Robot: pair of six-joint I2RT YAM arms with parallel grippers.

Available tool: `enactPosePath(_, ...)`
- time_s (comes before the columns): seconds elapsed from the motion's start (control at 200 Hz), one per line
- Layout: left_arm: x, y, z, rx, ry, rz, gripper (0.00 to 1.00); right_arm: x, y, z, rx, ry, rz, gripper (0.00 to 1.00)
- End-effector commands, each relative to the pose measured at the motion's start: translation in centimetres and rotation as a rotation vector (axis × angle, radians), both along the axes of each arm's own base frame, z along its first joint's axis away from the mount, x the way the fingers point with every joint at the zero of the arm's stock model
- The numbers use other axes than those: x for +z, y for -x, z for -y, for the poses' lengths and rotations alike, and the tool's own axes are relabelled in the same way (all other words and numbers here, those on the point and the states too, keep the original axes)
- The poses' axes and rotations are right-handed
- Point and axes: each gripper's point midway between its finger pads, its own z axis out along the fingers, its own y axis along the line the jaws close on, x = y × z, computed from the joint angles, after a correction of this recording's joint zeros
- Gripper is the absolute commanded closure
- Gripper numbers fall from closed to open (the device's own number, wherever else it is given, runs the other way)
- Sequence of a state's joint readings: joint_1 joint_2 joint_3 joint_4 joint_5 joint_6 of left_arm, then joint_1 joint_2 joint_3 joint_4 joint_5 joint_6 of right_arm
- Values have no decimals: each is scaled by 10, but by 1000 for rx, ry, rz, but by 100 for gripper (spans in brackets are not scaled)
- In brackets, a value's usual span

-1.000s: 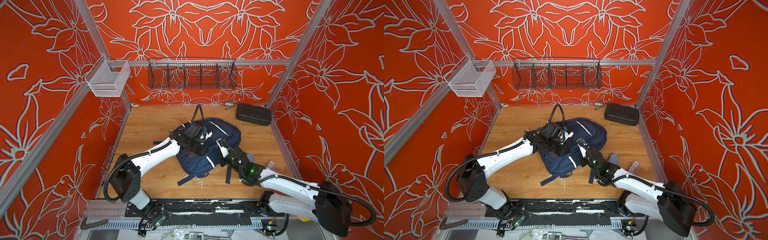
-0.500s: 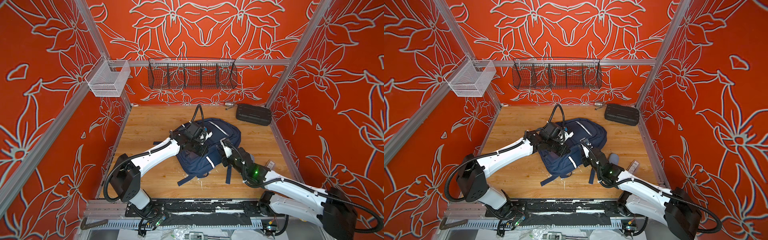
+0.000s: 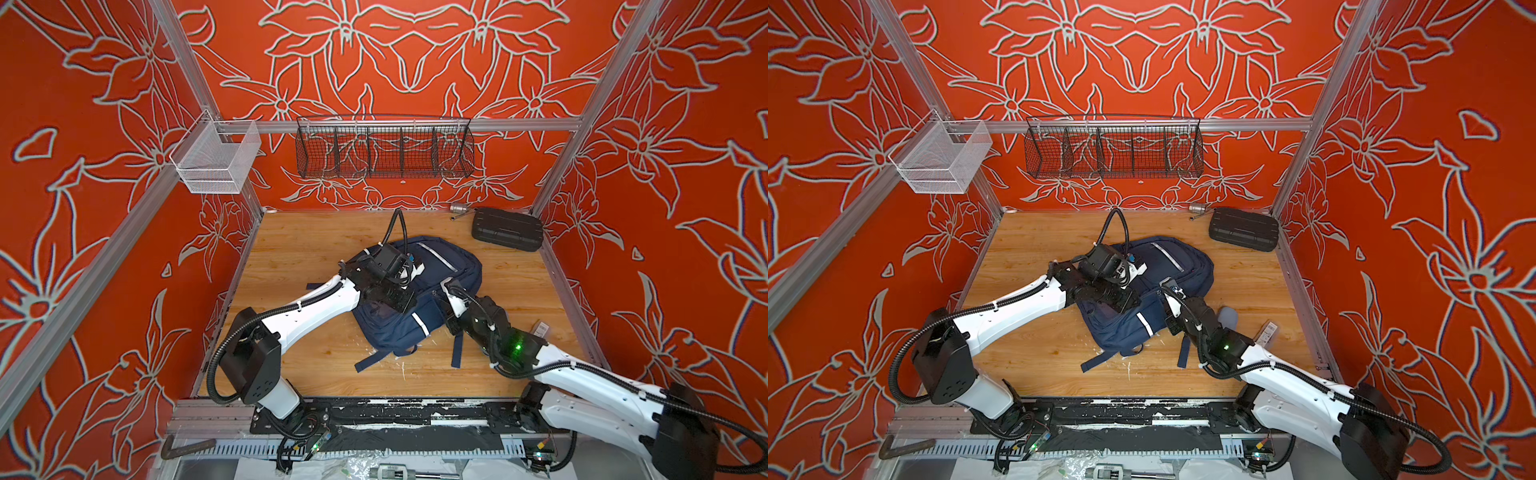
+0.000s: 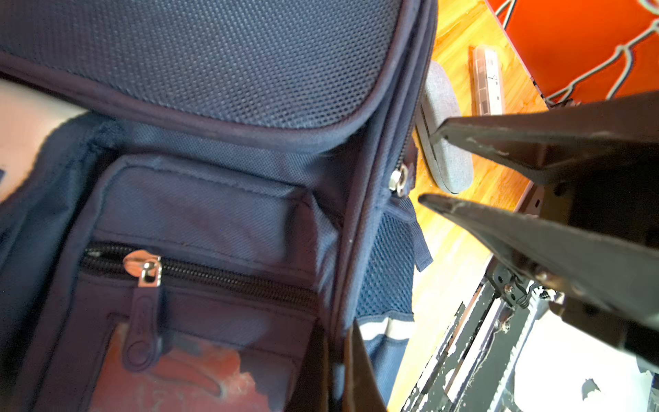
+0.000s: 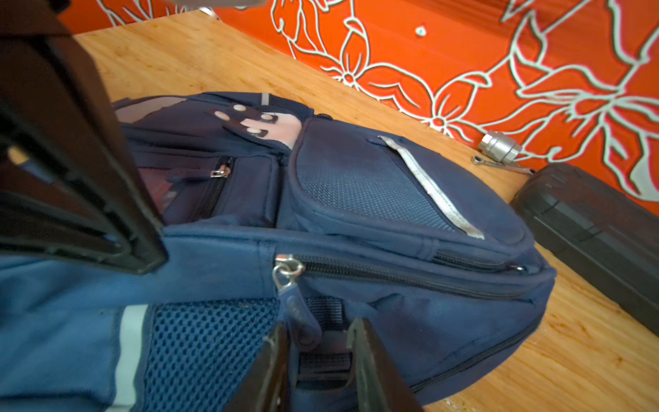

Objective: Pack the student bag

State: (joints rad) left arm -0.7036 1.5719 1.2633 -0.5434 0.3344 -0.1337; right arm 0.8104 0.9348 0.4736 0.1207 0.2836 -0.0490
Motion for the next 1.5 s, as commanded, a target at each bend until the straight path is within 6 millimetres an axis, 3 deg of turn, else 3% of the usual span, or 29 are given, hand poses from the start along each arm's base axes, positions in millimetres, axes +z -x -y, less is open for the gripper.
enactPosePath(0.0,37,-1,15,-12,99,33,100,4,5,1,41,70,53,61)
enactPosePath(0.175,40,-2,21,-13,122,6,100,5,6,-3,67,187,98,56)
enactPosePath(0.37,41,-2,22,-15,122,-2,100,9,-5,6,-42,303,166,55)
enactPosePath(0.585,40,-1,22,-16,120,-5,100,20,-11,3,-87,314,227,54)
enactPosePath(0.911,37,-2,23,-15,118,-12,100,20,-14,-6,-73,298,239,54)
enactPosePath(1.006,36,-2,23,-15,117,-17,100,17,-16,-11,-65,298,231,58)
enactPosePath(1.261,32,-2,20,-8,97,-25,100,19,-18,-13,-91,253,212,81)
enactPosePath(1.491,29,1,15,-10,75,-23,100,13,-5,-7,-68,122,141,84)
